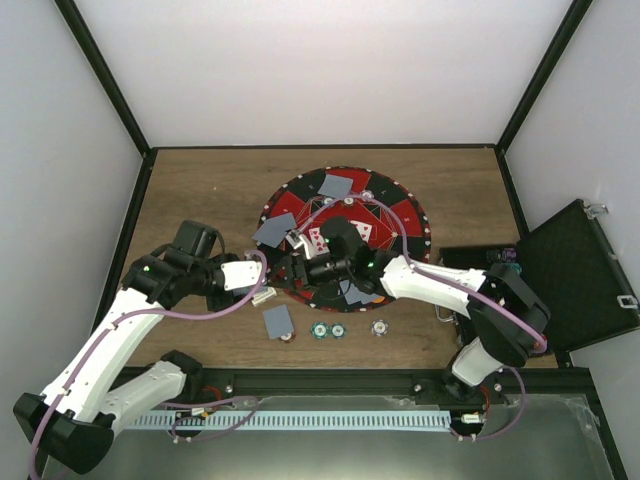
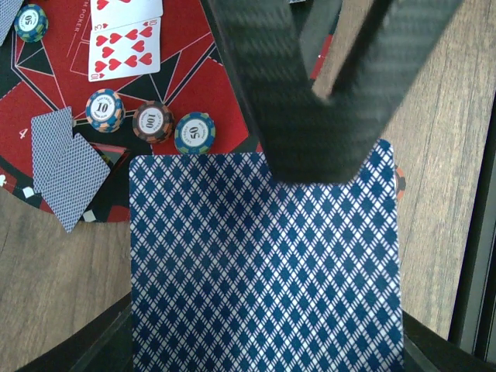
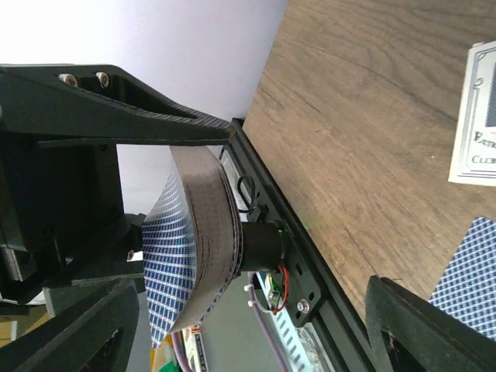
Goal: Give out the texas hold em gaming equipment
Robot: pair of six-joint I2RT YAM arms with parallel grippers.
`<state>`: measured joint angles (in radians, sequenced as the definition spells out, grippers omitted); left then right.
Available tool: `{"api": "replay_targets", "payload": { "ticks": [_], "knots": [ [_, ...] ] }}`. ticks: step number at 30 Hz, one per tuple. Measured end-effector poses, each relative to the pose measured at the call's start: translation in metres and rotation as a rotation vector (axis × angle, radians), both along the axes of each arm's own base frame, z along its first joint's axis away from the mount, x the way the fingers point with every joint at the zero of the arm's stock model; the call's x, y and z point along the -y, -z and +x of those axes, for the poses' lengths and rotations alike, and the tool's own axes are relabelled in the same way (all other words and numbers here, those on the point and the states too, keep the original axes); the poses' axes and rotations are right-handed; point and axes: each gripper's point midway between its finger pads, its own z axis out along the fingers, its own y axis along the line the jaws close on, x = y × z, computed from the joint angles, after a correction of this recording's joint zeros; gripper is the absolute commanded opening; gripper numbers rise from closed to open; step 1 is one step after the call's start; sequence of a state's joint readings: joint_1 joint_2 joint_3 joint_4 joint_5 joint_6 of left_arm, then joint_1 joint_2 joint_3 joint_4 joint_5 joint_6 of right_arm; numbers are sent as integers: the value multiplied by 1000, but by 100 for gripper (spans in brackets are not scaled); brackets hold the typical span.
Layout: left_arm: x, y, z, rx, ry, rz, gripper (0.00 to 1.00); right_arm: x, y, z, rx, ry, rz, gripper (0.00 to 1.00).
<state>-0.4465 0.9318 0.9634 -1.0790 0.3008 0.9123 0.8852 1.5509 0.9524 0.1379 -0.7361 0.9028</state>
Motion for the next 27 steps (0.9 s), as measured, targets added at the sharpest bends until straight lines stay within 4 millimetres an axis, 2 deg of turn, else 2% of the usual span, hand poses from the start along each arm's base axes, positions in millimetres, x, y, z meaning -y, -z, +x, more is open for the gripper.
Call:
{"api": "replay_targets", "payload": {
  "ticks": [5,13,17,24,27],
  "knots": [
    [0,0,0,0,0,0,5,-10,3,-7,-29,-31,23,79],
    [0,0,0,0,0,0,5,-20,2,-7,-60,-59,66,78],
    [0,0,0,0,0,0,5,-32,4,-4,-78,-76,83,77],
    [0,0,0,0,0,0,5,-56,0,-3,-103,-126,118,70],
    [0,0,0,0,0,0,5,-60,6,-2,-117,-131,112,65]
  ]
}}
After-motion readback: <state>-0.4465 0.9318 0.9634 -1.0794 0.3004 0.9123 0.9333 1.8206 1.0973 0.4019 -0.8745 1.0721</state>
